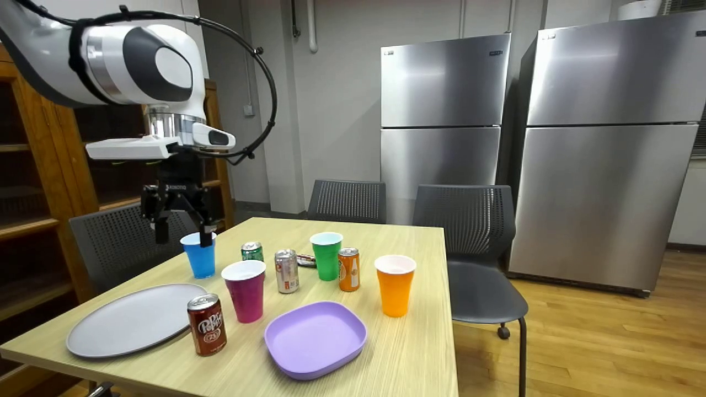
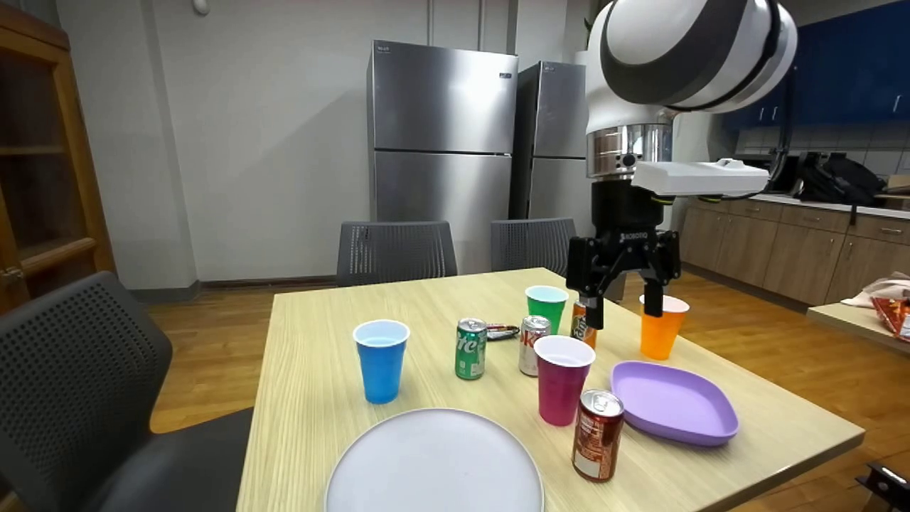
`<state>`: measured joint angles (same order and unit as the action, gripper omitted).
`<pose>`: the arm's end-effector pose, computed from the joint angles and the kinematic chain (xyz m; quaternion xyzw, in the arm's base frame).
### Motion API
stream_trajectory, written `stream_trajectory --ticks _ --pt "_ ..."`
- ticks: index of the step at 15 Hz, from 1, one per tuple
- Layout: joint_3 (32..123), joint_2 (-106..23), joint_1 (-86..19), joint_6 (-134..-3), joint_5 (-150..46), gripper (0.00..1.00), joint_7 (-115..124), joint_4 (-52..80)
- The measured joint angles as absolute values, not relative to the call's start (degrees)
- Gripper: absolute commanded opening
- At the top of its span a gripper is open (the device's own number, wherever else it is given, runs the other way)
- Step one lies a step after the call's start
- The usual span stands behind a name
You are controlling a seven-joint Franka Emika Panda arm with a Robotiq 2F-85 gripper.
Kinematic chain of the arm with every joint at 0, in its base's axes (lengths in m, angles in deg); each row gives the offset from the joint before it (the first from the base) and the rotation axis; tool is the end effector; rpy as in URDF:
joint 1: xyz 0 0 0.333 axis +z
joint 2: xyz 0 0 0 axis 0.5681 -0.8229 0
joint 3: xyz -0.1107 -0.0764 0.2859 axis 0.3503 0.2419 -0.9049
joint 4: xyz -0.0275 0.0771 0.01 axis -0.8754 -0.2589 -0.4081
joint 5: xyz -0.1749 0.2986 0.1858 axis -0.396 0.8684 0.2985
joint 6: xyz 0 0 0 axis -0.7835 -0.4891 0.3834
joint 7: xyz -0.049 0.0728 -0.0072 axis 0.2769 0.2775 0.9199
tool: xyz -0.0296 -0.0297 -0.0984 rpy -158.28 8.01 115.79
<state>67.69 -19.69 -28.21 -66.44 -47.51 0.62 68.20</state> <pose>0.4176 0.0903 0.2884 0.9967 0.0254 -0.0759 0.0094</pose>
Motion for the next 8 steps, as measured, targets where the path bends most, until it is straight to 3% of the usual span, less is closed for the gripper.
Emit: stream_trajectory --ticks 8 --pt "67.14 -24.22 -27.81 -75.0 -49.79 1.0 0.71 71.79"
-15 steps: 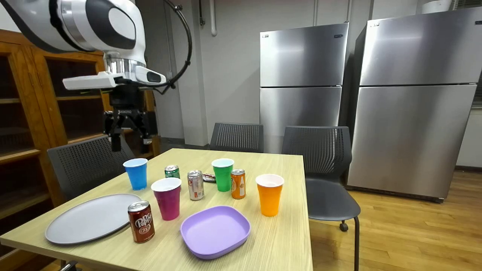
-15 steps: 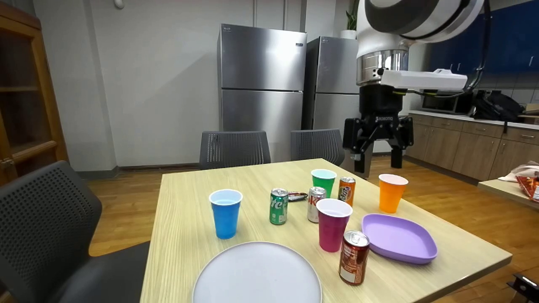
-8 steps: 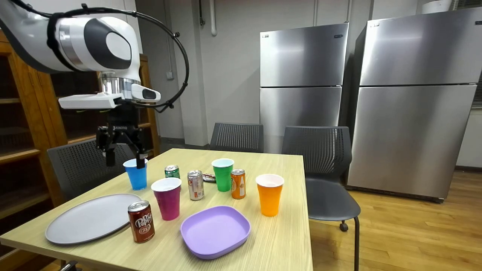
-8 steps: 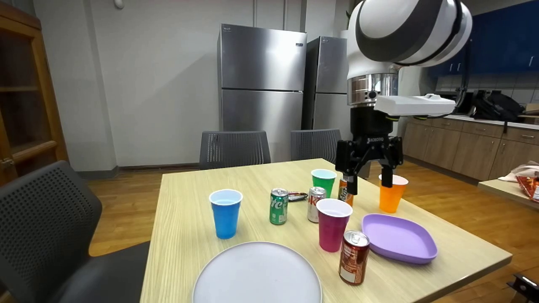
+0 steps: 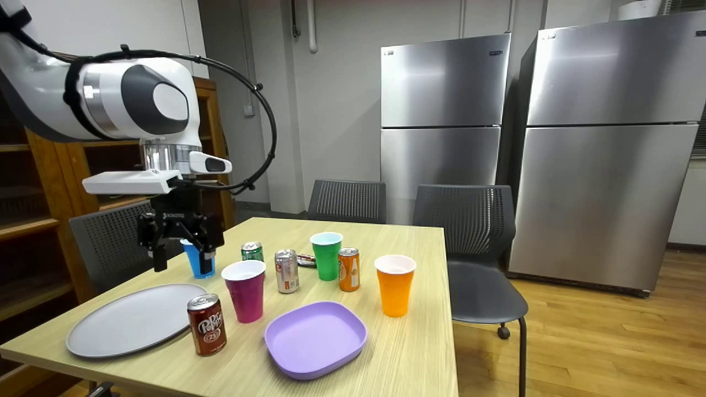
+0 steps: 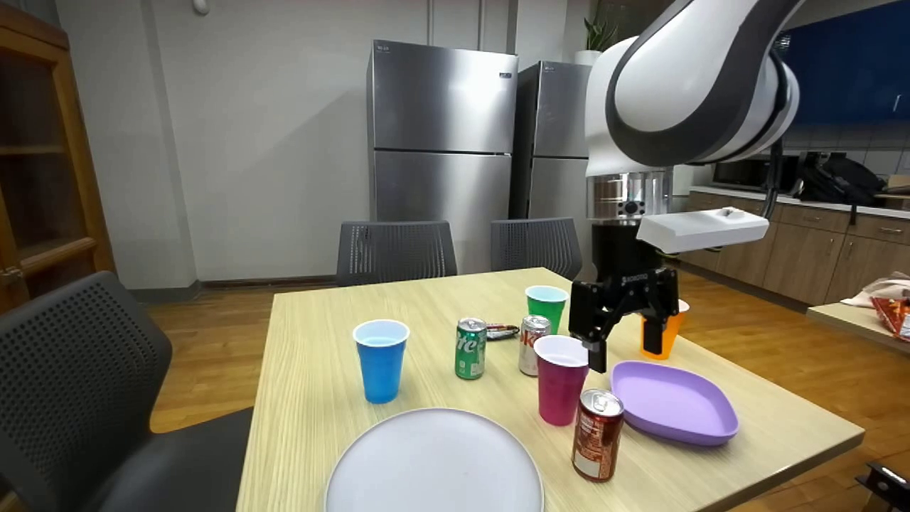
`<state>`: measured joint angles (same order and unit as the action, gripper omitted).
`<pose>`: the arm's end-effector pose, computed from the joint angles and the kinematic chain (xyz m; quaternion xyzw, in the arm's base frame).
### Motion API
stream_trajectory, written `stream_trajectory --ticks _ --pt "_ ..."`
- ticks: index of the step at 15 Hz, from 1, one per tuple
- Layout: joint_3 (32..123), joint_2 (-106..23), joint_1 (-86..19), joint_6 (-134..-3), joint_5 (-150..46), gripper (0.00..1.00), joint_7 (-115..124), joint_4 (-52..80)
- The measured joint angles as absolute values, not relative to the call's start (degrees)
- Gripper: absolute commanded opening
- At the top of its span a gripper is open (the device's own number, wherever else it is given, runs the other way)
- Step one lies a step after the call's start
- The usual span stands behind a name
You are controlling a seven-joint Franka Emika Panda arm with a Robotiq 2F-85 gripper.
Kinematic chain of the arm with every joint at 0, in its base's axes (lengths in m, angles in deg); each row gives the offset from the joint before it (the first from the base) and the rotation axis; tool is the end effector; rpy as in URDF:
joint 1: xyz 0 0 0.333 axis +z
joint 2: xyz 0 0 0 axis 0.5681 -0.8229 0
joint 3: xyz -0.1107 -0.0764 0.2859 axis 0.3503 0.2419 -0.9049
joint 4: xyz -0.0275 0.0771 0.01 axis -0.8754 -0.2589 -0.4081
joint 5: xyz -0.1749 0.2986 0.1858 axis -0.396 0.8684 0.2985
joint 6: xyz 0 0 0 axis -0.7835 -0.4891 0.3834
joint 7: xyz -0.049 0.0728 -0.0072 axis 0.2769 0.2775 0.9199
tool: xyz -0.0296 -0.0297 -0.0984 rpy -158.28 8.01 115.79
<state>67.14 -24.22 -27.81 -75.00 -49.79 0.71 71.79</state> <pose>0.4046 0.0944 0.2434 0.9961 0.0502 -0.0703 0.0181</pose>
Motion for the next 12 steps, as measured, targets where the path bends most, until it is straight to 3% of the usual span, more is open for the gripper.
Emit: stream_trajectory --ticks 12 --pt "68.44 -32.91 -27.82 -82.53 -52.87 1.0 0.71 71.29"
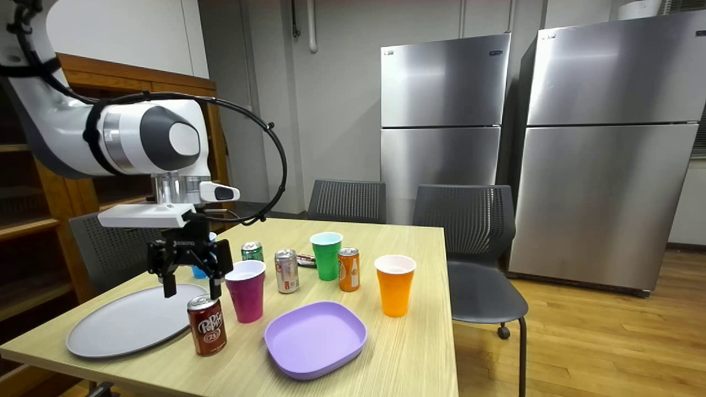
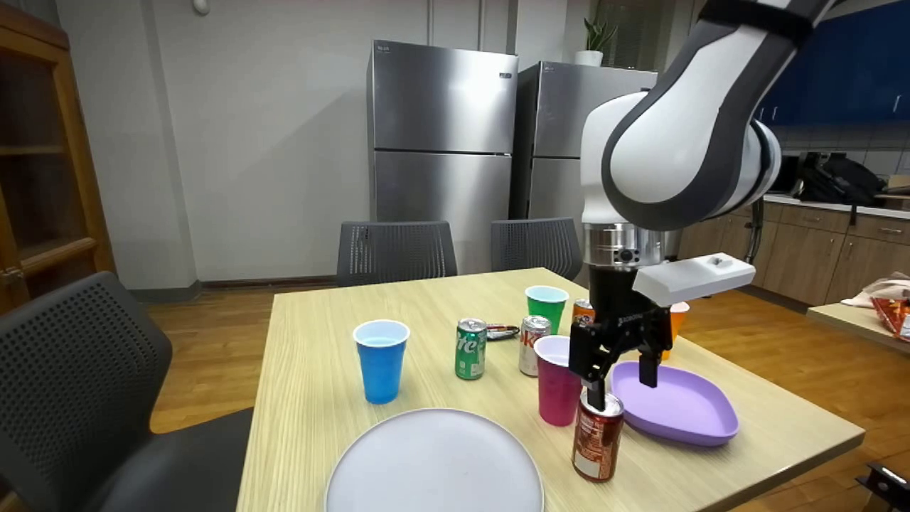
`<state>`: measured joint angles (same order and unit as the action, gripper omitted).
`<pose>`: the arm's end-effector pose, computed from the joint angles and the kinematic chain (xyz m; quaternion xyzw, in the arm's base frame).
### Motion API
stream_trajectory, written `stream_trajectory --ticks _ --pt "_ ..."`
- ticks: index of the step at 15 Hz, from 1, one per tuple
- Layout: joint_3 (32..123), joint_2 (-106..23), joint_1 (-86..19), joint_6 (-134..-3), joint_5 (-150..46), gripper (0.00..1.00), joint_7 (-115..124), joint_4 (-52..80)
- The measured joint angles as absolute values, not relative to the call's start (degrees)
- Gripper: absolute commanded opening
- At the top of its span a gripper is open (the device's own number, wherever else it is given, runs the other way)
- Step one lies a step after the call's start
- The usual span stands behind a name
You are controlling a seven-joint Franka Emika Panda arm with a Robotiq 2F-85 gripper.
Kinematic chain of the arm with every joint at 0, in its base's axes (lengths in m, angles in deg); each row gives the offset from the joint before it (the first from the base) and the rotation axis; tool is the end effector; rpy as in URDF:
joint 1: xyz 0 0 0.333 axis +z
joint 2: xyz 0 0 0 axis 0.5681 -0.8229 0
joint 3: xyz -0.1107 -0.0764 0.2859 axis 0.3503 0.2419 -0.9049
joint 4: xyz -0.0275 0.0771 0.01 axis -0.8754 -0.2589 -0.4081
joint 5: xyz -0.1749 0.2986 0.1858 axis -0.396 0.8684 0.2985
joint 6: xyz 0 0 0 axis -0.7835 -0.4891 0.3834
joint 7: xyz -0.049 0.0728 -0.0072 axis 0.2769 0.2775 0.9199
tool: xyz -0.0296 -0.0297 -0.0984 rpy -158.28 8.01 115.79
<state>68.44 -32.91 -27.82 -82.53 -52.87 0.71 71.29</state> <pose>0.4080 0.0883 0.1925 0.9949 0.0633 -0.0749 0.0226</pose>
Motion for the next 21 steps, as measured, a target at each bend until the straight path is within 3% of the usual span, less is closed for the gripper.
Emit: stream_trajectory --ticks 11,12,13,17,21 --pt "68.96 -39.71 -27.8 -85.85 -53.98 1.0 0.71 68.31" --pt "68.97 -40.16 -27.78 -85.94 -54.03 0.75 0.71 68.03" --pt "68.98 -40.56 -27.75 -86.01 -54.13 0.74 0.71 67.81" --pt "69.4 -41.53 -27.39 -86.41 -55.18 0.42 0.71 67.15" --pt "69.71 -41.79 -26.99 -86.51 -55.51 0.38 0.71 66.82"
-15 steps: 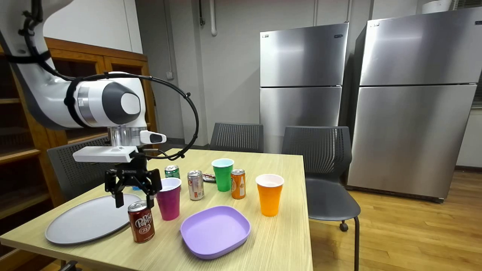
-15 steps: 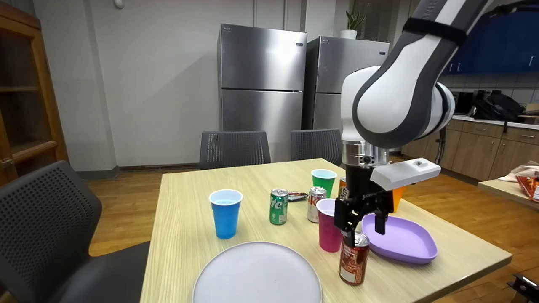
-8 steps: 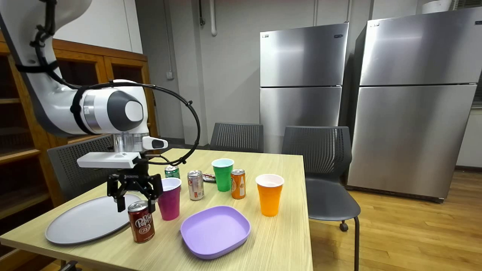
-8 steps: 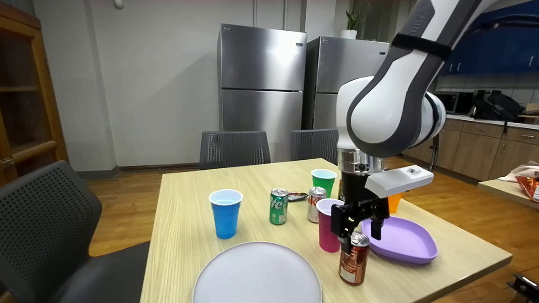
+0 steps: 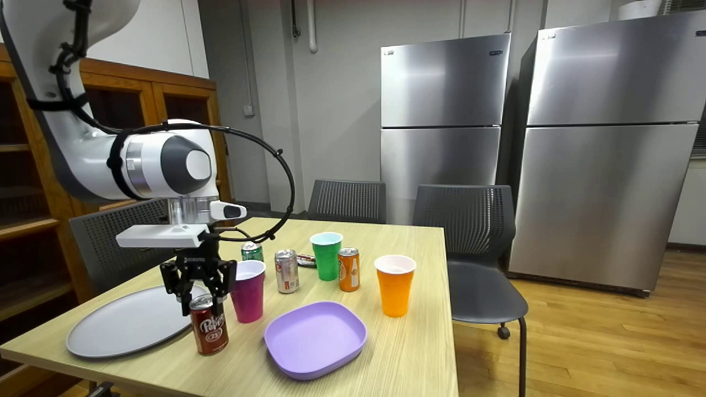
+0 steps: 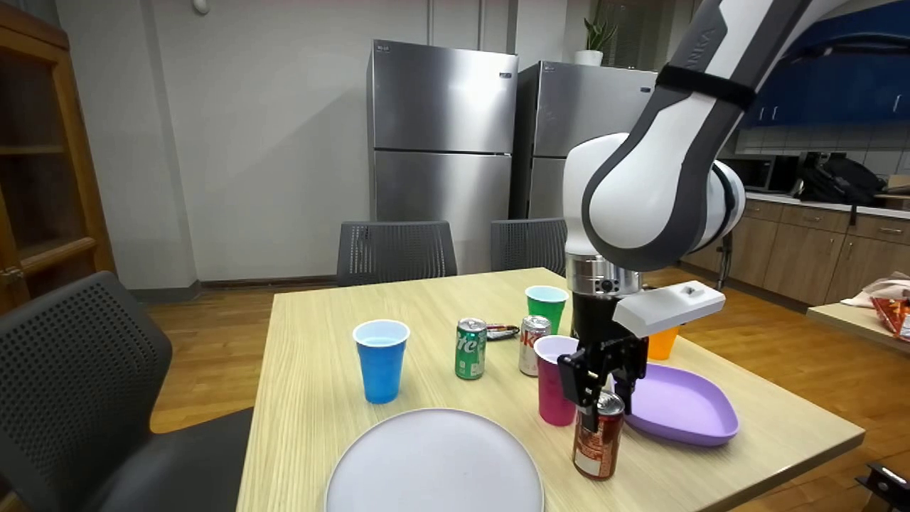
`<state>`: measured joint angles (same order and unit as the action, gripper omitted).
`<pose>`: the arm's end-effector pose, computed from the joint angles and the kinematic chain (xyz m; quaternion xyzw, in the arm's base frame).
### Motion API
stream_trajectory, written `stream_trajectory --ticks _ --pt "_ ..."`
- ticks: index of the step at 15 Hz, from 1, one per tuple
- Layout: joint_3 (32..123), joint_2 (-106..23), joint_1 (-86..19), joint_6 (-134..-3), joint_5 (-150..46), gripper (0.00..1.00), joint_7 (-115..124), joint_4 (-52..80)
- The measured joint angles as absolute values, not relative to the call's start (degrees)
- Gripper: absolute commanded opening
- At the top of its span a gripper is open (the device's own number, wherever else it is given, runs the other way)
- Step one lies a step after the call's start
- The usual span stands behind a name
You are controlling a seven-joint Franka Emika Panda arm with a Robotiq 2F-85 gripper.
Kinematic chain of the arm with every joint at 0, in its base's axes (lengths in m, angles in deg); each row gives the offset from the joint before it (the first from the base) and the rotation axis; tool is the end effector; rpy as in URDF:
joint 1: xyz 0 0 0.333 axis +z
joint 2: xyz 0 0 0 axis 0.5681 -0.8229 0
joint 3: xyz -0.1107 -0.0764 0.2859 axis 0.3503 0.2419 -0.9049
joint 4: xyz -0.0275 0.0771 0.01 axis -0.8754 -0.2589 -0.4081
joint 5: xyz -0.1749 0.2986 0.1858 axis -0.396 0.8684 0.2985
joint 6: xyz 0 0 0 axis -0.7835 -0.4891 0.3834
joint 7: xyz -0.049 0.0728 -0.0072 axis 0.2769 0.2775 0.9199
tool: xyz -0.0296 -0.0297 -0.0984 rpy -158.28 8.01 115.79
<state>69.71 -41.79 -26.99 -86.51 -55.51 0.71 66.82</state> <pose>0.4263 0.0916 0.1531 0.9933 0.0810 -0.0777 0.0260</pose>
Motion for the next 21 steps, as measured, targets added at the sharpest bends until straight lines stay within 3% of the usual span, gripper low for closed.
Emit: stream_trajectory --ticks 21 --pt "73.03 -31.89 -33.55 -75.42 -48.5 0.38 9.9 66.71"
